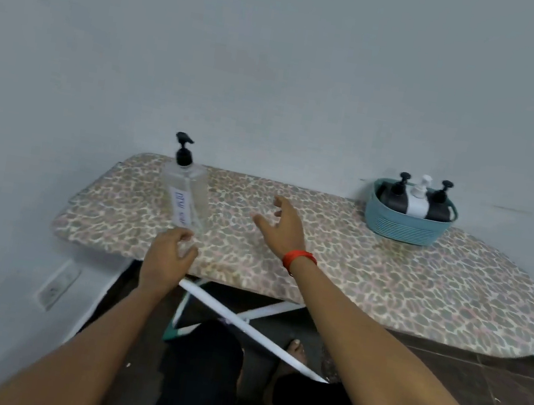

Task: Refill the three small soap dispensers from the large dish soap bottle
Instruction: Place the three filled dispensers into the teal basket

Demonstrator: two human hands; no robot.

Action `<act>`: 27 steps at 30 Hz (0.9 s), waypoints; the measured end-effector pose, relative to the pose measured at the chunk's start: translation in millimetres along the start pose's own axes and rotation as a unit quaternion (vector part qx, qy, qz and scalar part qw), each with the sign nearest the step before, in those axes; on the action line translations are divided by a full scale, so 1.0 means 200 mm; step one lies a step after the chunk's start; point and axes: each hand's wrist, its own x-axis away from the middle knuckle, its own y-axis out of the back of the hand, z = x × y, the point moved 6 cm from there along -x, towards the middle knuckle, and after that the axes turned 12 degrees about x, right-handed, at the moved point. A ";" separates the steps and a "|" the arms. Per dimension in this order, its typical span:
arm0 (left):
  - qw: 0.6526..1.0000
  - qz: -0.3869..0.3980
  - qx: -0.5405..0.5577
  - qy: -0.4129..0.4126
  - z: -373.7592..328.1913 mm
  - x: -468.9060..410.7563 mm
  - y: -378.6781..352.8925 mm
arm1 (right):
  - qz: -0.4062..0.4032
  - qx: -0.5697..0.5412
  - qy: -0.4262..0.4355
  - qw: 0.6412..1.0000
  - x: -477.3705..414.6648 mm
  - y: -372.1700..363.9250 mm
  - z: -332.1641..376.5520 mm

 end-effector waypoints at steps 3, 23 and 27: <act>0.998 -0.034 0.017 0.042 0.13 -0.06 0.19 | 0.092 0.029 0.031 0.995 -0.05 -0.26 0.18; 0.972 0.037 0.230 0.021 0.01 -0.44 -0.02 | 0.058 -0.080 0.020 0.995 -0.18 -0.34 0.22; 0.963 0.057 0.263 0.014 -0.16 -0.54 -0.29 | 0.021 -0.083 0.017 0.996 -0.27 -0.07 0.05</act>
